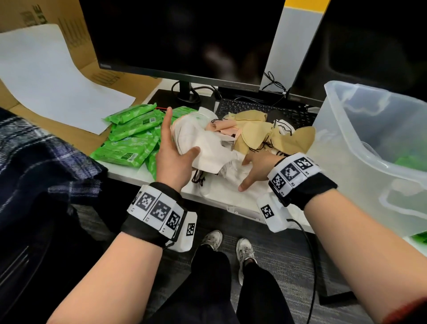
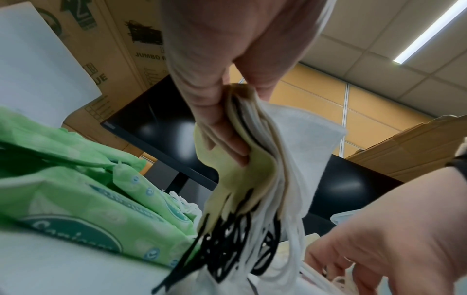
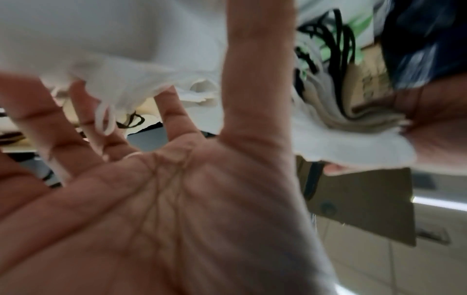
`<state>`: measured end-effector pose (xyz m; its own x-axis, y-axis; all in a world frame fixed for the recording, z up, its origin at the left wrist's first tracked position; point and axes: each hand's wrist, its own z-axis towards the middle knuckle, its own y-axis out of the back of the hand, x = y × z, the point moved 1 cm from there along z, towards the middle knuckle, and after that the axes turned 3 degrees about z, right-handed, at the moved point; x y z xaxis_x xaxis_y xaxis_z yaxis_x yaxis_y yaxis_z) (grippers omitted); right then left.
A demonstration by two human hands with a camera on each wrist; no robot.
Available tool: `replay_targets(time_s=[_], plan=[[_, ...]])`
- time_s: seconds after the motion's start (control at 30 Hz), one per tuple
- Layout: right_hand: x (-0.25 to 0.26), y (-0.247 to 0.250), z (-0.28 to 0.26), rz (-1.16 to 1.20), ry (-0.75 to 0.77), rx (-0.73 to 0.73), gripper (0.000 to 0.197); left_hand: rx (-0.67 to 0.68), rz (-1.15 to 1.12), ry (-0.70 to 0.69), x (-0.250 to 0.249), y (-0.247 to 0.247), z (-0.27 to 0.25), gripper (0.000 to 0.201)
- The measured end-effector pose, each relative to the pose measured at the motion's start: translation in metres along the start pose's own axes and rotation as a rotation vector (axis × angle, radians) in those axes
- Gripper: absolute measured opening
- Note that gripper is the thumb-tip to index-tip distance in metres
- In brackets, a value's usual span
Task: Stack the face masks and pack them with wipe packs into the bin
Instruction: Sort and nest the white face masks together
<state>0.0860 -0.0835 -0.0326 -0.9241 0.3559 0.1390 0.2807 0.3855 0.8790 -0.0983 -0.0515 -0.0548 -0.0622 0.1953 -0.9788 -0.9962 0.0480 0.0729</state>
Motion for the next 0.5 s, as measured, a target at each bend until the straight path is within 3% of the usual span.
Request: replay_targets(time_s=[0.1,0.3,0.43,0.5], plan=[[0.006,0.001,0.005,-0.15,0.004,0.07,0.08,-0.017,0.018,-0.031,-0.001,0.003,0.0,0.079],[0.009,0.001,0.019,-0.27,-0.005,-0.037,0.041,0.039,0.15,-0.065,0.003,0.004,0.006,0.038],[-0.001,0.02,0.009,0.035,-0.006,-0.238,0.012,0.039,0.158,0.009,0.008,0.004,0.008,0.029],[-0.011,0.033,0.003,0.317,-0.001,-0.384,0.012,0.028,0.141,0.054,0.009,0.003,0.008,0.023]])
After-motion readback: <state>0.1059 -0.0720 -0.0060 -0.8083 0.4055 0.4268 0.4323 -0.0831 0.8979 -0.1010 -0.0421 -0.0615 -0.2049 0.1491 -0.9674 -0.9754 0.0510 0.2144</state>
